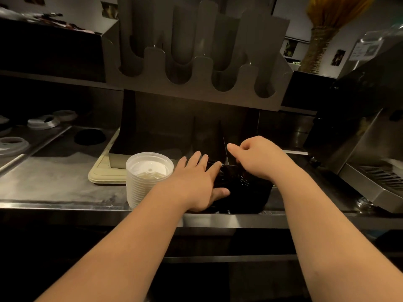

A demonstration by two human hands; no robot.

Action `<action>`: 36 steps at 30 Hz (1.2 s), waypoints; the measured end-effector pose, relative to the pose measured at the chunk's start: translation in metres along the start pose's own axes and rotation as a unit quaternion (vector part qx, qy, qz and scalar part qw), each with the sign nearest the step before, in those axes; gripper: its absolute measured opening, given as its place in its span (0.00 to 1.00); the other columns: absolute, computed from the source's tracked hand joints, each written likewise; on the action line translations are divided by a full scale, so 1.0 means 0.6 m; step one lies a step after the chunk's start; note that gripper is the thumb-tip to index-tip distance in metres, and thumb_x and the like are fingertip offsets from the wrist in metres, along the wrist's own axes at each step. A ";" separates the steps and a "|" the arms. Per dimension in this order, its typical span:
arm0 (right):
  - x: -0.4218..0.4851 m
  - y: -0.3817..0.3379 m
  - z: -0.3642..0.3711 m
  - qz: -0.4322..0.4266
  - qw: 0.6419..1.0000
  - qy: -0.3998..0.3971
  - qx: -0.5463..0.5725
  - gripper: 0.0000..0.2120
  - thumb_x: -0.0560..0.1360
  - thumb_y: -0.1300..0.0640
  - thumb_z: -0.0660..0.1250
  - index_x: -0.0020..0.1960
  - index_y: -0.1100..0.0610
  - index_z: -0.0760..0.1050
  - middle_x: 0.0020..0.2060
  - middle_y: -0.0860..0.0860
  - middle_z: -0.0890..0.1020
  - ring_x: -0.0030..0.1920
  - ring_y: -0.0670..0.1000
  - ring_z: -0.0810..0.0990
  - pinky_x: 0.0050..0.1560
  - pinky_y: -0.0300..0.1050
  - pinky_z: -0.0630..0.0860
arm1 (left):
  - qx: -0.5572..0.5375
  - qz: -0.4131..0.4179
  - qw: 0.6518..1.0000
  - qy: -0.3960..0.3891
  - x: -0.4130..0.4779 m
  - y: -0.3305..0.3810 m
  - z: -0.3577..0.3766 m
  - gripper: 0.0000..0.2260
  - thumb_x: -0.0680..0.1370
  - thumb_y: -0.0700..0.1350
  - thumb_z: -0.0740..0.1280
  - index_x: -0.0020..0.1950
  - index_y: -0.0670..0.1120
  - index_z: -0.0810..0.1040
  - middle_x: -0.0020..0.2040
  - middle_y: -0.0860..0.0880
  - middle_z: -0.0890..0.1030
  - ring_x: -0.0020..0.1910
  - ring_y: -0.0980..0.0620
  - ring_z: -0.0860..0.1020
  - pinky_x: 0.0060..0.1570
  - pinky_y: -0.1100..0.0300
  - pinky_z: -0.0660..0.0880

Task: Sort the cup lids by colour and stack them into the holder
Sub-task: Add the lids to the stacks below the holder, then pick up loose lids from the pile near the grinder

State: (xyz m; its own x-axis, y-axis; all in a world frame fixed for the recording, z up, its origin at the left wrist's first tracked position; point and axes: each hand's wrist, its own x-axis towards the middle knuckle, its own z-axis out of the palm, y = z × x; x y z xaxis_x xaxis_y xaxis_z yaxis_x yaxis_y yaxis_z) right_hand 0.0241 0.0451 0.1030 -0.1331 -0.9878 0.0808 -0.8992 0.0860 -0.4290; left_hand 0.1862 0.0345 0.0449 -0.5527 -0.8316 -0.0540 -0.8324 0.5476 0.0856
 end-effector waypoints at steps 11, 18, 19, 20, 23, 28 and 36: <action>-0.084 -0.177 0.035 -0.158 0.959 0.114 0.204 0.13 0.79 0.48 0.68 0.38 0.52 0.79 0.31 0.48 0.79 0.34 0.45 0.78 0.37 0.39 0.74 | -0.188 -0.004 0.929 0.318 -0.149 -0.117 -0.069 0.07 0.81 0.51 0.67 0.58 0.57 0.79 0.51 0.59 0.80 0.52 0.59 0.76 0.55 0.62 0.74; -0.054 -0.430 0.227 -0.193 0.963 -0.048 0.183 0.02 0.81 0.50 0.65 0.50 0.47 0.76 0.42 0.44 0.79 0.42 0.44 0.77 0.39 0.41 0.71 | -0.146 -0.321 0.891 0.287 -0.246 -0.346 -0.050 0.03 0.77 0.49 0.67 0.45 0.53 0.80 0.41 0.53 0.78 0.46 0.48 0.78 0.46 0.57 0.74; -0.036 -0.459 0.263 -0.176 0.969 -0.062 0.161 0.03 0.81 0.51 0.64 0.53 0.48 0.76 0.45 0.45 0.80 0.44 0.46 0.77 0.41 0.43 0.72 | -0.125 -0.349 0.890 0.264 -0.253 -0.383 -0.041 0.05 0.77 0.52 0.67 0.46 0.52 0.81 0.42 0.52 0.80 0.49 0.47 0.78 0.47 0.57 0.75; -0.017 -0.481 0.294 -0.163 0.975 -0.068 0.138 0.05 0.80 0.52 0.64 0.55 0.48 0.75 0.48 0.47 0.81 0.48 0.49 0.78 0.45 0.46 0.74 | -0.115 -0.364 0.891 0.244 -0.258 -0.417 -0.031 0.08 0.77 0.54 0.66 0.48 0.53 0.82 0.45 0.50 0.81 0.51 0.47 0.78 0.49 0.55 0.76; 0.039 -0.543 0.380 -0.148 0.982 -0.085 0.077 0.16 0.79 0.54 0.63 0.66 0.52 0.73 0.63 0.53 0.77 0.63 0.58 0.75 0.58 0.50 0.74 | -0.078 -0.397 0.890 0.209 -0.276 -0.525 0.002 0.12 0.77 0.57 0.65 0.58 0.56 0.81 0.60 0.49 0.79 0.63 0.45 0.74 0.59 0.48 0.75; 0.123 -0.594 0.445 -0.105 0.991 -0.085 0.006 0.26 0.78 0.56 0.63 0.75 0.54 0.64 0.74 0.54 0.65 0.73 0.60 0.62 0.70 0.56 0.66 | -0.011 -0.436 0.888 0.143 -0.276 -0.662 0.038 0.27 0.78 0.61 0.63 0.75 0.55 0.64 0.75 0.47 0.65 0.74 0.39 0.60 0.66 0.36 0.64; 0.210 -0.613 0.485 -0.049 0.985 -0.152 -0.061 0.32 0.80 0.52 0.58 0.81 0.51 0.52 0.81 0.52 0.55 0.81 0.60 0.46 0.77 0.65 0.51 | -0.025 -0.431 0.899 0.076 -0.238 -0.730 0.063 0.27 0.81 0.55 0.55 0.80 0.56 0.56 0.81 0.45 0.56 0.77 0.38 0.54 0.68 0.34 0.58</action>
State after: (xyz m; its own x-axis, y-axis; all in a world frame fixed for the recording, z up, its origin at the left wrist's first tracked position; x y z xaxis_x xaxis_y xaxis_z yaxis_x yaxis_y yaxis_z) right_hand 0.4592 -0.1486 0.0090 0.0717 -0.9838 -0.1642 -0.9475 -0.0158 -0.3194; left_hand 0.6282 -0.0831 -0.0224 0.3114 -0.9502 0.0145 -0.9436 -0.3074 0.1227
